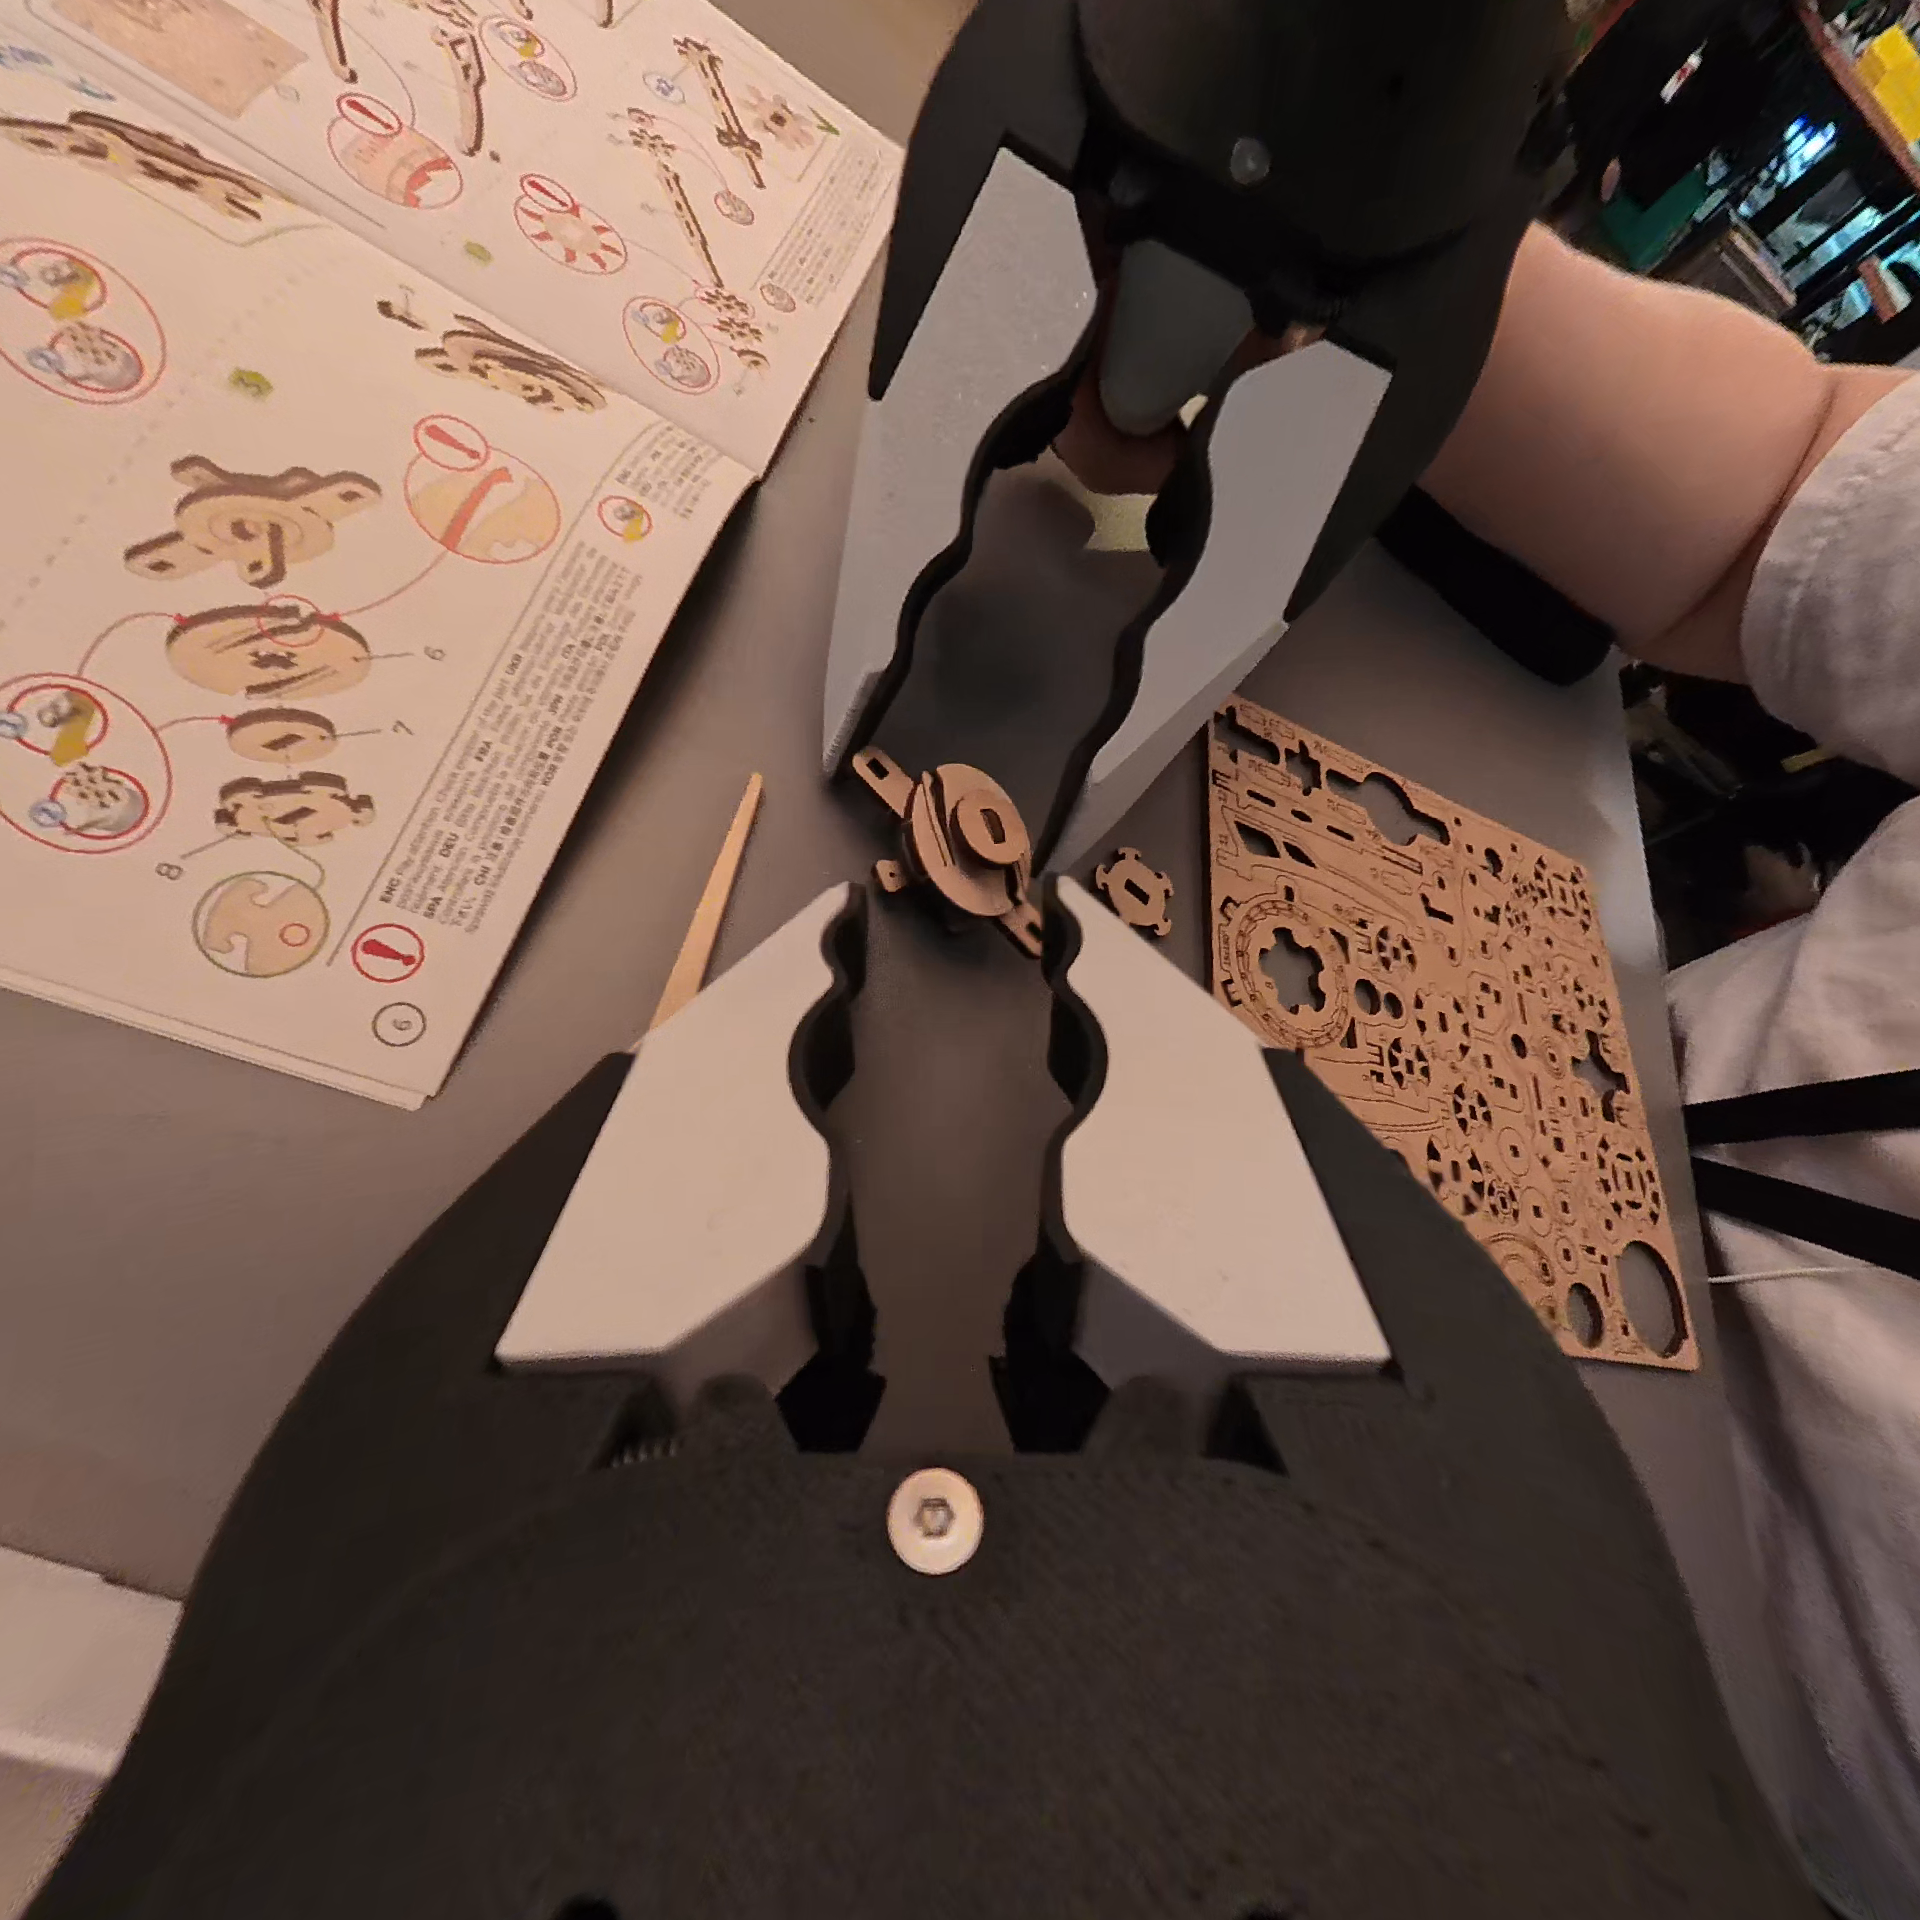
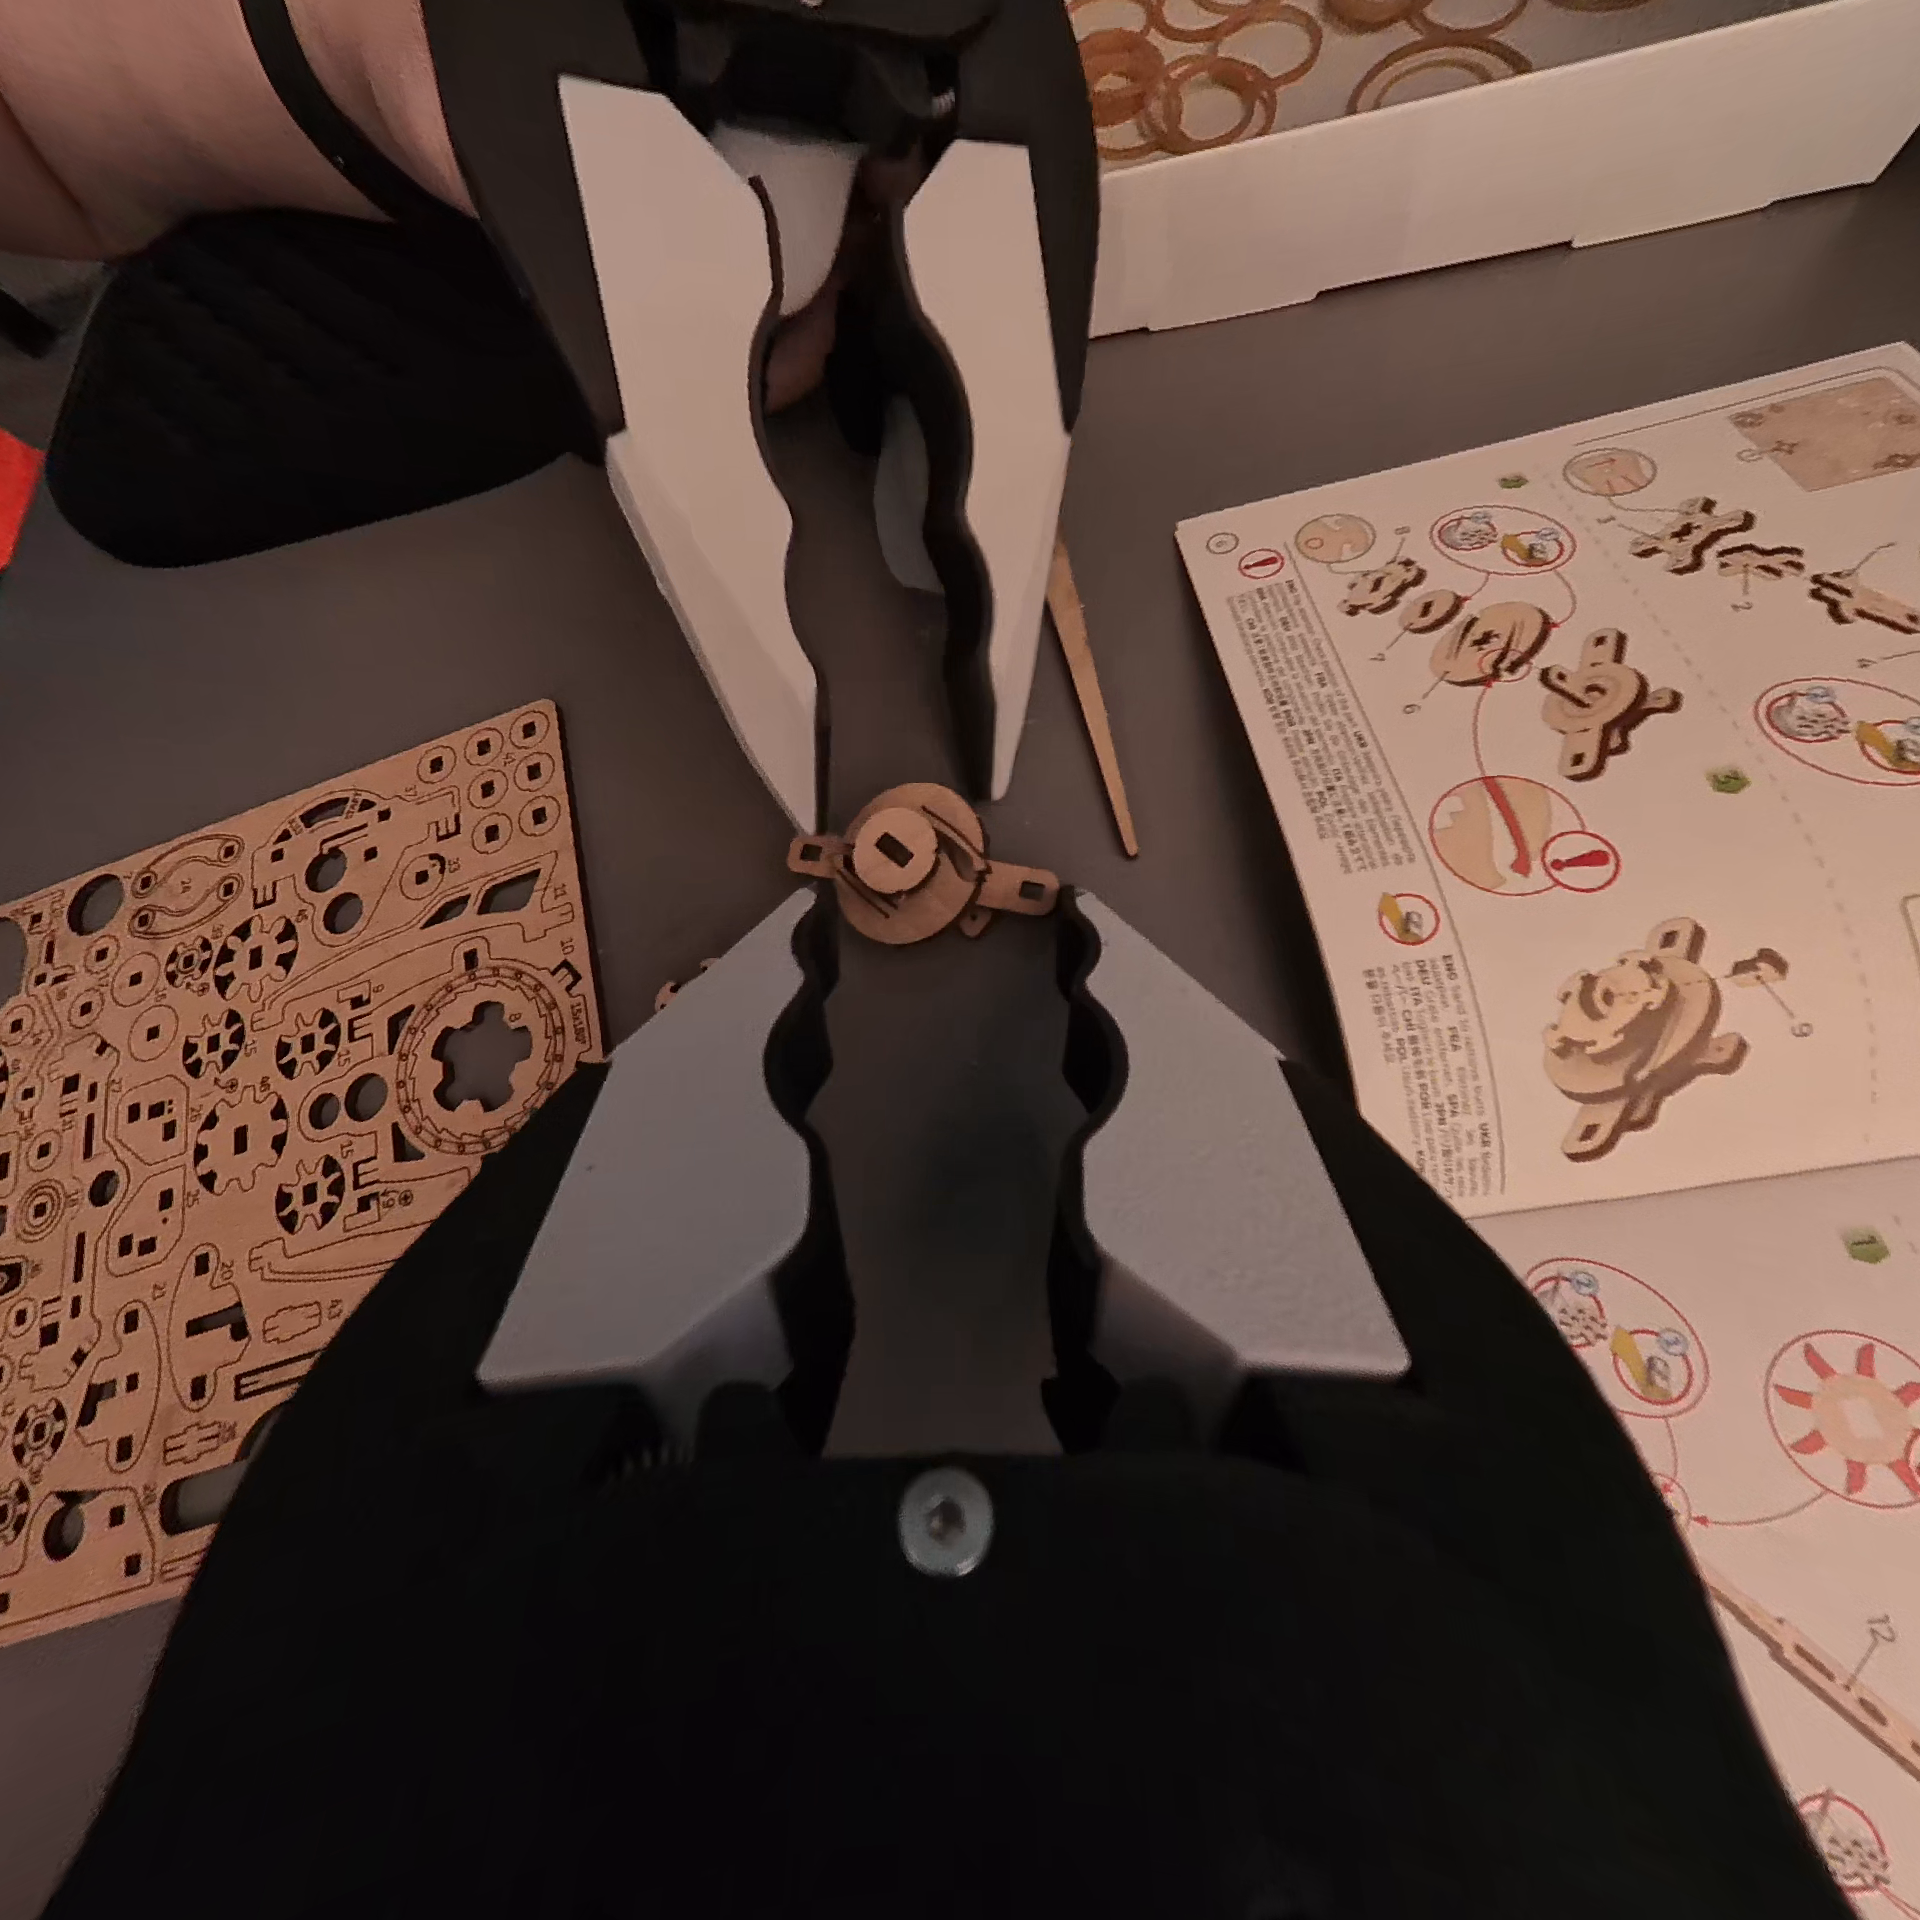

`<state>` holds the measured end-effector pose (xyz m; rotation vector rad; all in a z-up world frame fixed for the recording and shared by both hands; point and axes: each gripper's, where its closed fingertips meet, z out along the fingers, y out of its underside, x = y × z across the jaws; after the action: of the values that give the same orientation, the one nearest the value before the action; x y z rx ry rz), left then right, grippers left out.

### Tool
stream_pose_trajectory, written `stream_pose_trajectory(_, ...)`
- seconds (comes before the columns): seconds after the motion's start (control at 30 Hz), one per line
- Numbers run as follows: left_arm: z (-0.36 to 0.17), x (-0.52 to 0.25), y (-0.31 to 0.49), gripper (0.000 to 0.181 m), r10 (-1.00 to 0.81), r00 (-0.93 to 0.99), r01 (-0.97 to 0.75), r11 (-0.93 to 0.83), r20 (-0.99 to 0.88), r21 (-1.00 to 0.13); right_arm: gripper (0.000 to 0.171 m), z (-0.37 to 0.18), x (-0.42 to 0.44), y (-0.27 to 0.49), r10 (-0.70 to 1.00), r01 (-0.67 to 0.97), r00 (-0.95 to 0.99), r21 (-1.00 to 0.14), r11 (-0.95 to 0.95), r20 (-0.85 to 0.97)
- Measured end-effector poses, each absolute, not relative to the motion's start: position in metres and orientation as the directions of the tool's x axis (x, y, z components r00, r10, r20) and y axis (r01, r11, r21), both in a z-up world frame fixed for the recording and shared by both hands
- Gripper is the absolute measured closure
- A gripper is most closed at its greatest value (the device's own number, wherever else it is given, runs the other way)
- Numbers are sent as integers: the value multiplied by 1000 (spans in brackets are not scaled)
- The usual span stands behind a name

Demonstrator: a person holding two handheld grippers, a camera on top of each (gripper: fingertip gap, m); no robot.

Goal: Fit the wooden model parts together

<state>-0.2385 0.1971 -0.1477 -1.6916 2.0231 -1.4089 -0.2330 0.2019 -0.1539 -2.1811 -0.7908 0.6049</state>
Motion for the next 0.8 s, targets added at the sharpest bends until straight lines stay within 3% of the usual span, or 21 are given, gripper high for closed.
stream_pose_trajectory(0.3, -144, -239, 197, 145, -783, -299, -719, -191, 546, -669, 130, -151, -234, 208, 715, 442, 699, -788, -428, 4)
stream_pose_trajectory(0.5, -147, -244, 192, 155, -748, -279, -759, -212, 602, -615, 130, -150, -235, 208, 736, 486, 673, -796, -361, 77)
stream_pose_trajectory(0.8, -150, -246, 193, 170, -772, -304, -758, -159, 558, -633, 129, -148, -239, 207, 752, 564, 629, -782, -266, 197)
